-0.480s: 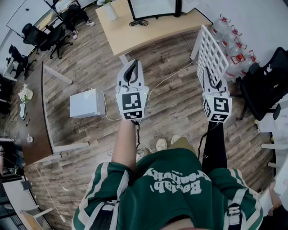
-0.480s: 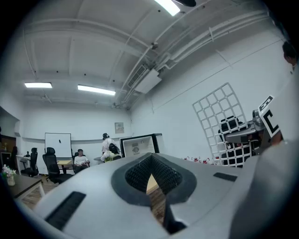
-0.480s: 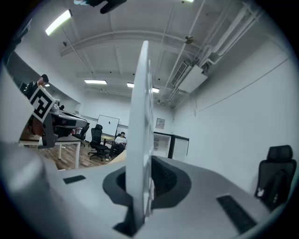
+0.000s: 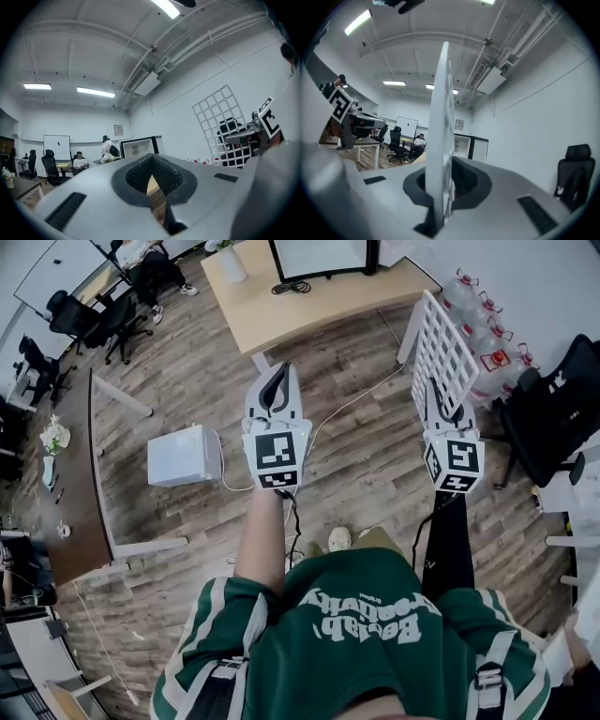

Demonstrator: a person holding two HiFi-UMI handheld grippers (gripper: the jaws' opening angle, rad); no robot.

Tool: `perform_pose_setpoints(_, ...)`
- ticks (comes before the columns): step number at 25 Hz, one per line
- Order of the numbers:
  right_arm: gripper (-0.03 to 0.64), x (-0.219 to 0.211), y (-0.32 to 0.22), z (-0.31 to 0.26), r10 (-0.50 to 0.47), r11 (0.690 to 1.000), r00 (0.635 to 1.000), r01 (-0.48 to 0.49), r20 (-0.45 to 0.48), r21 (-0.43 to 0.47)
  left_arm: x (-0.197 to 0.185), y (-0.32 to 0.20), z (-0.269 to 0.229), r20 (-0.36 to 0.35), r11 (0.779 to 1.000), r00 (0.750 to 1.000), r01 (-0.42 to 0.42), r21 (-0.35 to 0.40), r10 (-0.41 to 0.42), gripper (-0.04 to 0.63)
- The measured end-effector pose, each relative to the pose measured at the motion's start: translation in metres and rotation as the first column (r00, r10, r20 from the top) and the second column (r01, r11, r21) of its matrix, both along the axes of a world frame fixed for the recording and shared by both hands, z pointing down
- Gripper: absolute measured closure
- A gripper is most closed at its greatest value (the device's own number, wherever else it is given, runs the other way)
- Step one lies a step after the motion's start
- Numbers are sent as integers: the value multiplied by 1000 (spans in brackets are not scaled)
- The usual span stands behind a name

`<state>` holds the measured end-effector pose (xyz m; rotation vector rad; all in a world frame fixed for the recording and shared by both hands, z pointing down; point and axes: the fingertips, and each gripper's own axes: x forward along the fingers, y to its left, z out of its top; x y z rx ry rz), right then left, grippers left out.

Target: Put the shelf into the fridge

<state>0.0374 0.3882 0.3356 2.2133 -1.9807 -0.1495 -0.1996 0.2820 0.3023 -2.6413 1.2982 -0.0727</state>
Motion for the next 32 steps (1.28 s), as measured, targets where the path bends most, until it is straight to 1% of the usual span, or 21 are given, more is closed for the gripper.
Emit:
perform_pose_setpoints(3,586,1,0,0,11,1000,1000,-11,16,9,-1,-2,2,-3,1000,1000,-9,-4,9,597)
perform_pose_setpoints(7,586,3,-1,4,20,1000,1000,-20,9,5,0,-8,6,-2,1000,1000,-17,-9,16,597)
perform_pose_setpoints(15,586,24,-24,7,25,1000,1000,-25,6,-2,22,-30,14,5,1000,1000,-27,-16,27,597)
perform_pose_setpoints(24,586,52,-69,7,-20,1000,1000,20,11,-1,54,-66,16,12,1000,1000,-13,-25,13,597)
perform_pose_setpoints(32,586,81,-114,3,-80,997,997,80,-4,7,89,-99,12,17,1000,1000,21,-11,-21,597)
